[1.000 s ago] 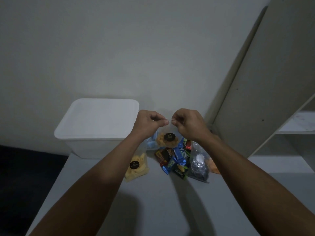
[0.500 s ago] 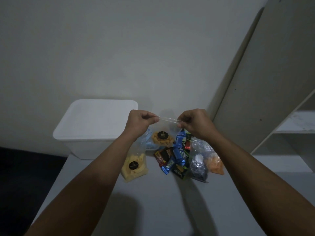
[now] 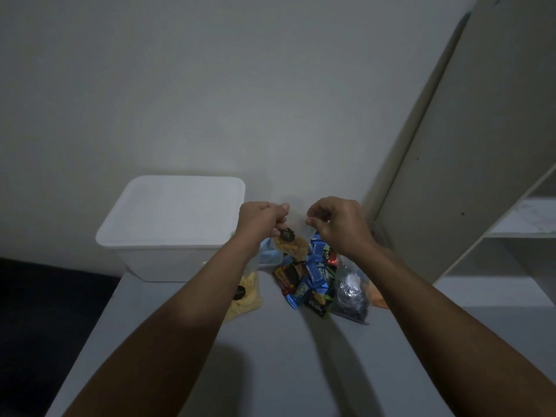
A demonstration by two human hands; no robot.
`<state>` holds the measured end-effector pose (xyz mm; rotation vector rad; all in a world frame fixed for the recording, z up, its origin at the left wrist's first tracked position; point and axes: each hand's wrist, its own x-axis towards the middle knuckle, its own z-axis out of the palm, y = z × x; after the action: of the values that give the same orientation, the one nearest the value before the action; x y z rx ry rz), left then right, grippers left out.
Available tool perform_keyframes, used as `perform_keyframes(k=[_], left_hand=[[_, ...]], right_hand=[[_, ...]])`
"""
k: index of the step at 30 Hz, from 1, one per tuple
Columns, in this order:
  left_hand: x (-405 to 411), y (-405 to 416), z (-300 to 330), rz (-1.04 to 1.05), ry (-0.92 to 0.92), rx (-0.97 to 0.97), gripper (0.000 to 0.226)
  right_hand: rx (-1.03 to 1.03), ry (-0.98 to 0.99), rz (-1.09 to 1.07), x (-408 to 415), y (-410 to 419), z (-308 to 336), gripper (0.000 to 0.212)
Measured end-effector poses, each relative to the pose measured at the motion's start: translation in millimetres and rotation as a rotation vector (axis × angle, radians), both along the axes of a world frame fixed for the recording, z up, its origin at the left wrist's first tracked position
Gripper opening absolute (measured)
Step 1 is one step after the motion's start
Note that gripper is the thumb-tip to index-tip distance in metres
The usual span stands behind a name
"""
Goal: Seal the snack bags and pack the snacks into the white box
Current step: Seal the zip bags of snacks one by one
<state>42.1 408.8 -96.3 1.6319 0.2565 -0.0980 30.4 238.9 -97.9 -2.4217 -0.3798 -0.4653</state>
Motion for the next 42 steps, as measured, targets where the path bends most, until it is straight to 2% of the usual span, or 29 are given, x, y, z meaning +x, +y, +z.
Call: perform_keyframes(k=[7, 12, 17, 24, 29, 32, 34, 35, 38, 40, 42], left_hand=[[-1, 2, -3, -0.069, -0.021, -0.122, 0.008], [-3, -1, -2, -0.067, -0.023, -0.157, 0.004], [-5, -2, -4, -0.116, -0.058, -0.139, 0.018], [-5, -3, -1, -0.085, -0.068, -0.152, 0.014], [-8, -4, 0, -0.066, -0.061, -0.144, 0.019], [-6, -2, -4, 0.008, -0.046, -0.037, 0.017], [-4, 5, -10, 0.066, -0.129, 0.082, 0.013], [-5, 9, -13, 0.049, -0.180, 0.130, 0.009], [-13, 17, -18, -0.161, -0.235, 0.299, 0.022], [-18, 21, -24, -0.245, -0.238, 0.370, 0.013], [-22, 25, -33, -0.240, -0.216, 0.397, 0.007]], right_hand=[[0.123, 0.064, 0.021, 0, -1, -2, 0.012], [0.269, 0.251, 0.061, 0, 0, 1, 0.018], [0.340, 0.383, 0.032, 3, 2, 2, 0.016], [0.382, 0.479, 0.057, 2, 5, 7, 0.020], [0.282, 0.426, 0.055, 3, 4, 8, 0.025], [0.175, 0.361, 0.063, 5, 3, 7, 0.027], [0.122, 0.374, 0.070, 6, 1, 6, 0.023], [0.100, 0.390, 0.082, 7, -2, 6, 0.023], [0.039, 0.443, 0.151, 6, -7, 4, 0.030], [0.022, 0.467, 0.193, 6, -7, 0, 0.031], [0.026, 0.506, 0.218, 7, -6, -8, 0.027]])
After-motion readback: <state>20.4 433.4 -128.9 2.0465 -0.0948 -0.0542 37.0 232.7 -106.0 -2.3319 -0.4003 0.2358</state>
